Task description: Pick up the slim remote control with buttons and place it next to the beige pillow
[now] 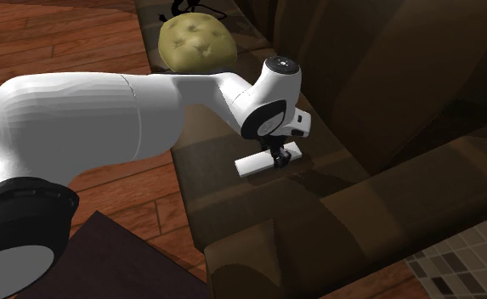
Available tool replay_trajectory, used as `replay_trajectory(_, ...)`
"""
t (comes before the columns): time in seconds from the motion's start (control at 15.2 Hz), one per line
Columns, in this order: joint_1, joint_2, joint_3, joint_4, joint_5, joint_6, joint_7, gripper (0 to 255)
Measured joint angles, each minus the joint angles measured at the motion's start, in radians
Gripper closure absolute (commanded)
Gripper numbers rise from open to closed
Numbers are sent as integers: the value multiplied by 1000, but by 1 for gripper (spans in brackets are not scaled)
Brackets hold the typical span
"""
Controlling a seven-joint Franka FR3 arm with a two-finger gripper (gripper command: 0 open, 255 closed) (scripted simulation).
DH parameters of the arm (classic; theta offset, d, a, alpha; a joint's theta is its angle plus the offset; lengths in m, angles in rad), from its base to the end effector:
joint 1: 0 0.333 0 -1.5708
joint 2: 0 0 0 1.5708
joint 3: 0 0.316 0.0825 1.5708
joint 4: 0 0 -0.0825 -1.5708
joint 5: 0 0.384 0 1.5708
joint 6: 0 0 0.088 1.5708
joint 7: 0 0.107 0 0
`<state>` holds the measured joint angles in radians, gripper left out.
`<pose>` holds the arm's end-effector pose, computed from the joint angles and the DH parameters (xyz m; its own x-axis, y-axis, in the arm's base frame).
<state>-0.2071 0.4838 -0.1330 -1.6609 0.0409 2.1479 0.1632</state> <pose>0.6408 -0.2142 0.3308 0.8727 -0.4882 0.0121 -0.4883 -0.8723 0.0256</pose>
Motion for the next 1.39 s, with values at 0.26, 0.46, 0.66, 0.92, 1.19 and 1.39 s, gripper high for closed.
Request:
replay_trajectory(0.26, 0, -3, 0, 2, 0, -5, 0, 255)
replay_trajectory(0.46, 2, -18, -1, 12, -3, -31, 2, 255)
replay_trajectory(0.66, 1, -32, -3, 32, -5, -64, 1, 255)
replay_trajectory(0.92, 3, -52, -4, 58, -8, -110, 3, 255)
replay_trajectory(1.19, 3, -70, -5, 86, -10, -156, 3, 255)
replay_trajectory(1.39, 2, -76, -6, 117, -11, -192, 2, 255)
